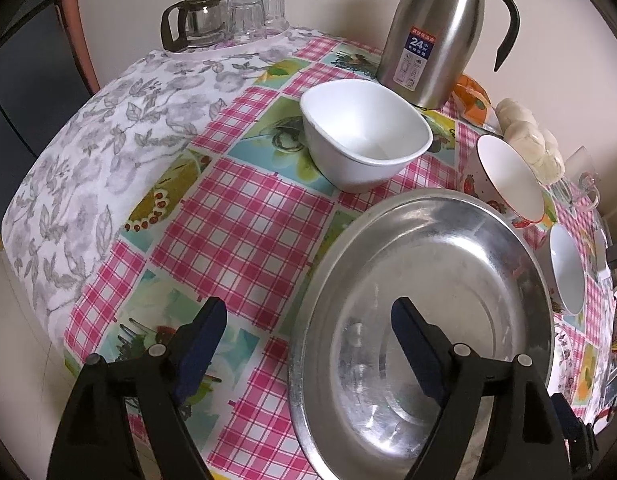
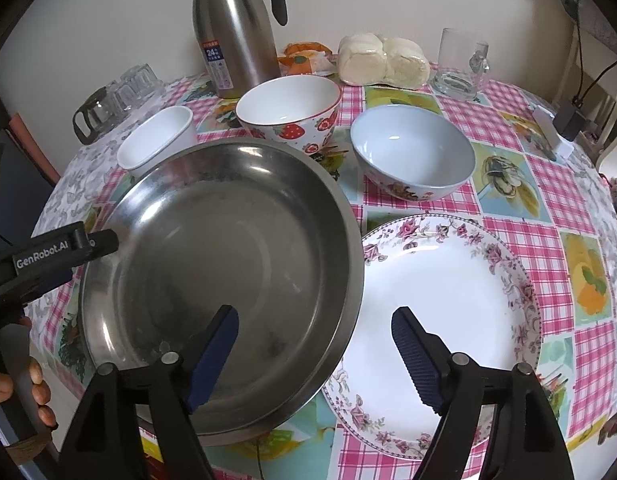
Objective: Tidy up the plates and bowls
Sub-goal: 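Lower the steel basin onto the cloth and open both grippers, then close the right gripper on the floral-rimmed white plate's rim while the left gripper approaches it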
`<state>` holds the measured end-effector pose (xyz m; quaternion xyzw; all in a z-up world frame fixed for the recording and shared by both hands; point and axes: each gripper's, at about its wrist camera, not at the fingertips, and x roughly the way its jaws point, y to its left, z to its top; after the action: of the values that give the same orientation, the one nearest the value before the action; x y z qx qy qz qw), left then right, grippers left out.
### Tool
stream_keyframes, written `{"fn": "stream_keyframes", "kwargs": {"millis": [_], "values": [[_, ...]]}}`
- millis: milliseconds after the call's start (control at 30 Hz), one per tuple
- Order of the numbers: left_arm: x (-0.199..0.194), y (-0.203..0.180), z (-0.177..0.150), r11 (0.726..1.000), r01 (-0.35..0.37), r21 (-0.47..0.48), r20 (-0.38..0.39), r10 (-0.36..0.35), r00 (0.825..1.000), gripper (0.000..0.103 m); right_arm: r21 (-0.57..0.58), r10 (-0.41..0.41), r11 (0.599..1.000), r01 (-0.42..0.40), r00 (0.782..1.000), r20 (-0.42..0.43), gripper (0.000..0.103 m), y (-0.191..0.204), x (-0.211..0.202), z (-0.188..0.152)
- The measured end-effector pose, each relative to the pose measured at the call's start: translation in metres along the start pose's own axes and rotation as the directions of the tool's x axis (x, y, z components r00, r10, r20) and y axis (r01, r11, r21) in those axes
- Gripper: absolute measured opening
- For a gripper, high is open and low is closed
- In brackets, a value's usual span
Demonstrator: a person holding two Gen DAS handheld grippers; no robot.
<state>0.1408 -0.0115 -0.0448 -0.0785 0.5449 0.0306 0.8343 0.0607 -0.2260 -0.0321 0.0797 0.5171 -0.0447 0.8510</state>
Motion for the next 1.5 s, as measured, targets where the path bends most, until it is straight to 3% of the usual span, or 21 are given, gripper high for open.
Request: {"fn": "stream_keyframes", "kwargs": {"millis": [167, 300, 600, 733, 1000, 1333, 1500], "values": [[-0.003, 0.0, 0.001, 1.0, -0.021, 0.002, 0.018, 0.021, 1.0, 0.09, 0.006, -0.006, 1.0, 0.006, 1.0, 0.018, 0.088, -0.003, -0.004, 0.001], [-0.005, 0.0, 0.002, 1.0, -0.02, -0.003, 0.033, 0.02, 0.999, 0.09, 0.016, -0.006, 1.0, 0.005, 0.999, 0.035, 0.102, -0.006, -0.007, 0.001], [-0.017, -0.006, 0.002, 1.0, -0.001, 0.004, 0.055, 0.001, 0.999, 0.09, 0.039, -0.002, 0.999, 0.0, 0.999, 0.047, 0.103, -0.015, -0.013, 0.003], [-0.026, -0.016, -0.001, 0.999, 0.032, 0.022, 0.066, -0.033, 0.997, 0.09, 0.08, -0.014, 0.997, 0.01, 0.999, 0.049, 0.103, -0.034, -0.018, 0.004], [-0.049, -0.055, -0.015, 0.984, 0.159, 0.086, 0.092, -0.167, 0.982, 0.09, 0.245, -0.087, 0.967, 0.067, 0.994, 0.073, 0.103, -0.102, -0.037, -0.003], [-0.058, -0.122, -0.053, 0.936, 0.28, 0.214, 0.031, -0.293, 0.956, 0.09, 0.406, -0.138, 0.909, 0.091, 0.987, 0.087, 0.103, -0.174, -0.052, -0.023], [-0.062, -0.153, -0.072, 0.91, 0.304, 0.284, -0.007, -0.315, 0.949, 0.089, 0.404, -0.124, 0.911, 0.08, 0.989, 0.084, 0.103, -0.184, -0.049, -0.028]]}}
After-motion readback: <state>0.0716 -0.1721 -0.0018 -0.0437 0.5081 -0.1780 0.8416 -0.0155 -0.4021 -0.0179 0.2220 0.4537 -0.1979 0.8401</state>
